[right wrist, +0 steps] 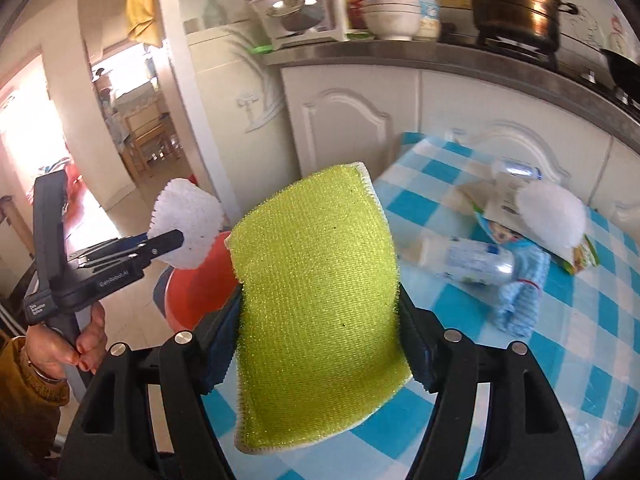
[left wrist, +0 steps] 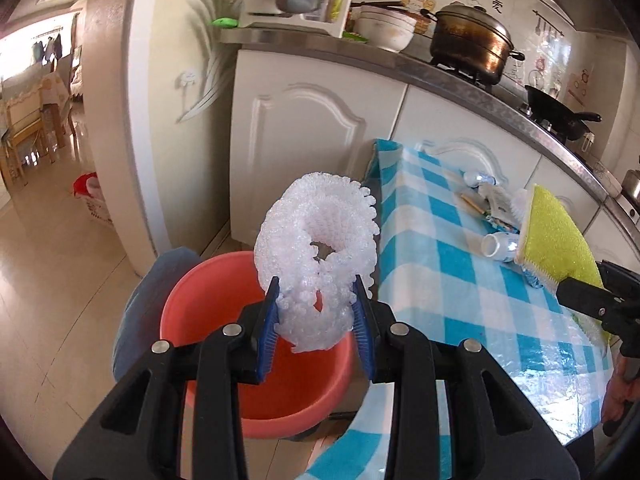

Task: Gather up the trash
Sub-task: 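Carry foam net and sponge to the pink bucket and open both tools, then return both tools to the table toward the bottle and blue cloth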

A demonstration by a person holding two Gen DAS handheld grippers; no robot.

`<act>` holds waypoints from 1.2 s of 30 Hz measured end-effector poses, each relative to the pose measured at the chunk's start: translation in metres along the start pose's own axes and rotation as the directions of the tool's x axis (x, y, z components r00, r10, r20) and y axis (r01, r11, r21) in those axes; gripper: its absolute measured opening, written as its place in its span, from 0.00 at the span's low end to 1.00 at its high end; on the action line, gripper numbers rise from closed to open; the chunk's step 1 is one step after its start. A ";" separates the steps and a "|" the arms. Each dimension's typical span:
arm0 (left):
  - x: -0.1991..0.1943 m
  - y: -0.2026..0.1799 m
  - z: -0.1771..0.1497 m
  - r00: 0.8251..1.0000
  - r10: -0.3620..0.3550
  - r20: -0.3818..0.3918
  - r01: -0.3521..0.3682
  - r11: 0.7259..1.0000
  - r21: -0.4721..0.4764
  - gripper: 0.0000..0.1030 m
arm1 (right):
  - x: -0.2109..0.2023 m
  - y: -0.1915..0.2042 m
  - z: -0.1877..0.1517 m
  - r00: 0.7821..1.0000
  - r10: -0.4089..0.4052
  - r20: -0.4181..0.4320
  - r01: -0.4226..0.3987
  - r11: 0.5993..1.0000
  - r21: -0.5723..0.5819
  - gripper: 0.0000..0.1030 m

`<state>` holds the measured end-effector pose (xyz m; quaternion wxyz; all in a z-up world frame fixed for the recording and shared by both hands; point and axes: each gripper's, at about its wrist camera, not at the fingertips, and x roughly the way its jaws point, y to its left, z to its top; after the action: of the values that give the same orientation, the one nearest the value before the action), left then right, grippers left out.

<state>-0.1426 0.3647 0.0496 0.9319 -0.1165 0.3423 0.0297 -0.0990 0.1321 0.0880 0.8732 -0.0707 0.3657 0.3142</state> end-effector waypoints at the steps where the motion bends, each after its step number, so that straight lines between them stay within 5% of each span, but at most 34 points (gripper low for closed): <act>1: 0.002 0.008 -0.003 1.000 0.009 -0.009 -0.009 1.000 -0.014 0.34 | 0.010 0.012 0.005 1.000 0.012 -0.017 -0.012 0.999 -0.032 0.70; 11: 0.035 0.062 -0.028 0.994 0.042 -0.104 -0.052 0.993 -0.105 0.39 | 0.125 0.082 0.015 0.972 0.013 -0.235 -0.073 0.966 -0.247 0.77; 18: 0.057 0.078 -0.032 0.990 0.040 -0.133 -0.059 0.988 -0.143 0.64 | 0.166 0.091 0.009 0.951 -0.047 -0.305 -0.060 0.942 -0.332 0.86; 22: 0.056 0.081 -0.034 0.992 0.046 -0.121 -0.062 0.990 -0.126 0.77 | 0.170 0.090 0.013 0.956 -0.031 -0.293 -0.066 0.946 -0.316 0.86; 29: 0.050 0.088 -0.031 0.994 0.044 -0.098 -0.059 0.986 -0.157 0.83 | 0.155 0.070 0.019 0.970 0.037 -0.242 -0.081 0.981 -0.175 0.86; 36: 0.038 0.089 -0.036 0.992 0.097 -0.082 -0.109 0.982 -0.156 0.87 | 0.117 0.042 0.027 0.991 0.087 -0.099 -0.088 0.996 -0.009 0.86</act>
<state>-0.1486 0.4411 -0.0191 0.9034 -0.1741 0.3786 0.1009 -0.0456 0.2326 0.0322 0.8390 -0.0758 0.4090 0.3507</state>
